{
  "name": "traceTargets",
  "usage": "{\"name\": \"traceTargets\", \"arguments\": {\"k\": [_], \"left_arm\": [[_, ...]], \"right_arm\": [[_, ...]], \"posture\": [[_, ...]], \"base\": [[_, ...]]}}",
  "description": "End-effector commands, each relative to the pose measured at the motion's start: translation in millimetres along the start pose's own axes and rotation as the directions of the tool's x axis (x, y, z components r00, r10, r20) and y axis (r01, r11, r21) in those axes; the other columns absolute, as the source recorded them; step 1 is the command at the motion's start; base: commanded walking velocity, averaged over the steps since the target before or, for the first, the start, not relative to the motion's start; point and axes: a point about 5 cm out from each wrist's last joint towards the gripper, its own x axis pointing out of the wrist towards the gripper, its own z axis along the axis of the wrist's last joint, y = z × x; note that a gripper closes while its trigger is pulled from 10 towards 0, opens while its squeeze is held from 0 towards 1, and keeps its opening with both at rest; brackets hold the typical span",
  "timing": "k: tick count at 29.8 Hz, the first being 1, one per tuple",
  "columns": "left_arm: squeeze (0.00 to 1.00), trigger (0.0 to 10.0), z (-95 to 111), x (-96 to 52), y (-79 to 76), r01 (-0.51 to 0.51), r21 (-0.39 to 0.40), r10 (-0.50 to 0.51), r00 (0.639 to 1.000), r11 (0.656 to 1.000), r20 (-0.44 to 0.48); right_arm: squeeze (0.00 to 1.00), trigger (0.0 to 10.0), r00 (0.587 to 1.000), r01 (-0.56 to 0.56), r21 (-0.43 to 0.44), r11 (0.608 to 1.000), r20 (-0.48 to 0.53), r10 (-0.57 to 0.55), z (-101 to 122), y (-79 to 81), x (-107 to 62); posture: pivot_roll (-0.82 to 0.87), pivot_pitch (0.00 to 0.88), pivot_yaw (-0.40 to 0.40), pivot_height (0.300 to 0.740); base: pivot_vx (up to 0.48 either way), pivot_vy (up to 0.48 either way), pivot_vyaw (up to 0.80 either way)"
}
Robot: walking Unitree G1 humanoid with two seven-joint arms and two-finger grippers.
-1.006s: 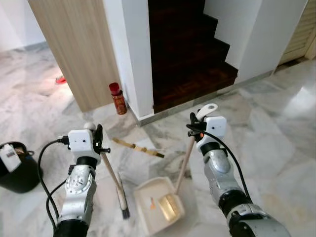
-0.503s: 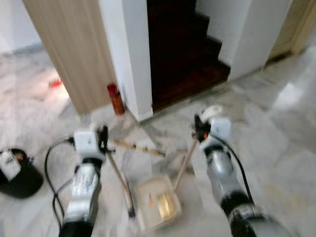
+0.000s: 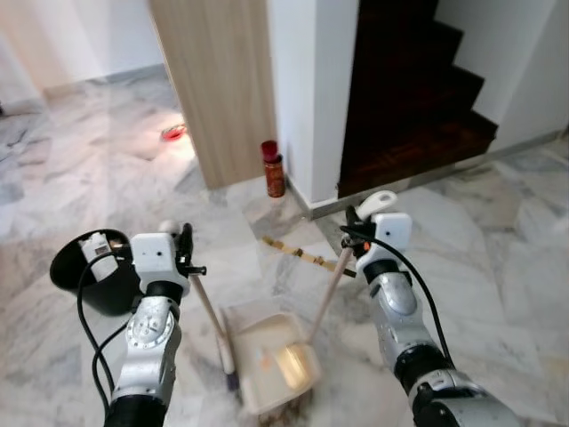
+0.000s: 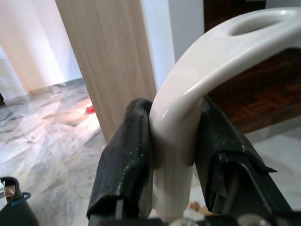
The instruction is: Sweep floor
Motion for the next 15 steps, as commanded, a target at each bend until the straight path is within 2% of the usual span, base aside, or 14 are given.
{"name": "traceTargets", "arguments": {"k": [1, 7, 12, 15], "left_arm": [[0.00, 10.0, 10.5, 4.6, 0.7, -0.001, -0.012, 0.001, 0.999, 1.000, 0.050], [0.00, 10.0, 10.6, 4.7, 0.3, 0.000, -0.013, 0.001, 0.999, 1.000, 0.050], [0.00, 10.0, 11.1, 5.1, 0.1, -0.002, -0.012, 0.003, 0.999, 1.000, 0.051], [0.00, 10.0, 11.2, 5.1, 0.2, -0.004, -0.010, 0.005, 0.999, 1.000, 0.051]], "right_arm": [[0.00, 10.0, 0.999, -0.017, -0.014, 1.000, 0.051, 0.018, 12.2, 4.2, 6.8], [0.00, 10.0, 0.999, -0.022, -0.021, 1.000, 0.048, 0.023, 11.8, 5.3, 6.7], [0.00, 10.0, 0.998, -0.026, -0.023, 0.999, 0.048, 0.027, 12.0, 5.8, 6.9], [0.00, 10.0, 0.999, -0.025, -0.015, 1.000, 0.046, 0.025, 11.8, 5.8, 6.9]], "posture": [[0.00, 0.000, 0.043, 0.740], [0.00, 0.000, 0.043, 0.740], [0.00, 0.000, 0.042, 0.740], [0.00, 0.000, 0.042, 0.740]], "base": [[0.000, 0.285, 0.00], [0.000, 0.282, 0.00], [0.000, 0.281, 0.67], [0.000, 0.280, 0.34]]}}
